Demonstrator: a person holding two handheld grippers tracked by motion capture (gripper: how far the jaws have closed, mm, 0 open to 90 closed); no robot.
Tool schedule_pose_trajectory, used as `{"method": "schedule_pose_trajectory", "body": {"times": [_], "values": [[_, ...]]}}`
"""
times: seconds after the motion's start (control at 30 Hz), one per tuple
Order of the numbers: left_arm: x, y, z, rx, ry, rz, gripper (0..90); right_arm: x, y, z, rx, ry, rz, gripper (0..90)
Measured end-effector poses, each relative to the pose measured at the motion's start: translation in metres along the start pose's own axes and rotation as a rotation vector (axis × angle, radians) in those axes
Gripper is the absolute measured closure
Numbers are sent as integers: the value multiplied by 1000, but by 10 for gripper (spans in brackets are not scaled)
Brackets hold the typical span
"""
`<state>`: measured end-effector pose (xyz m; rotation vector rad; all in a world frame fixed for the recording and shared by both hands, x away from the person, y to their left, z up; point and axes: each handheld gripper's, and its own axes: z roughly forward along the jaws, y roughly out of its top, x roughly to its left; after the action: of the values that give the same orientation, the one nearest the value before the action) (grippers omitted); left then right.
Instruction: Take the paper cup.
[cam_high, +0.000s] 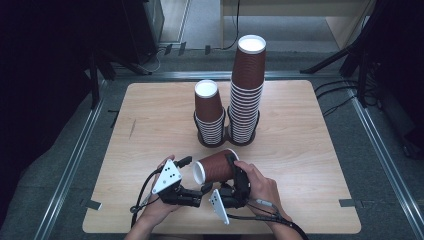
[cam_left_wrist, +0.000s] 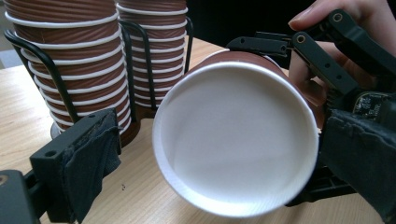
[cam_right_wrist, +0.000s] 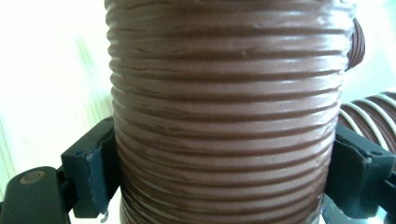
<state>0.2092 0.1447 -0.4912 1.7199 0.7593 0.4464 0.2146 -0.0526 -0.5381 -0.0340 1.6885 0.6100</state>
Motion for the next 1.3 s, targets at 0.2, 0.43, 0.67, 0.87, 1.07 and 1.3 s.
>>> {"method": "schedule_pose_trajectory", "body": {"times": [0.2, 0.43, 0.67, 0.87, 1.07, 1.3], "values": [[1, -1, 2, 10, -8, -11, 0, 2, 1, 0, -2, -15, -61, 120], [1, -2, 2, 16, -25, -17, 52, 5, 1, -1, -10, -36, -128, 120], [2, -2, 2, 16, -60, -30, 114, 7, 3, -2, -40, -41, -147, 120], [3, -3, 1, 19, -81, -34, 193, 7, 5, -2, -45, -49, -165, 120], [3, -2, 1, 26, -92, -33, 205, 7, 4, -3, -49, -48, -164, 117], [1, -1, 3, 34, -97, -21, 214, 7, 0, -5, -51, -47, -162, 101]]}}
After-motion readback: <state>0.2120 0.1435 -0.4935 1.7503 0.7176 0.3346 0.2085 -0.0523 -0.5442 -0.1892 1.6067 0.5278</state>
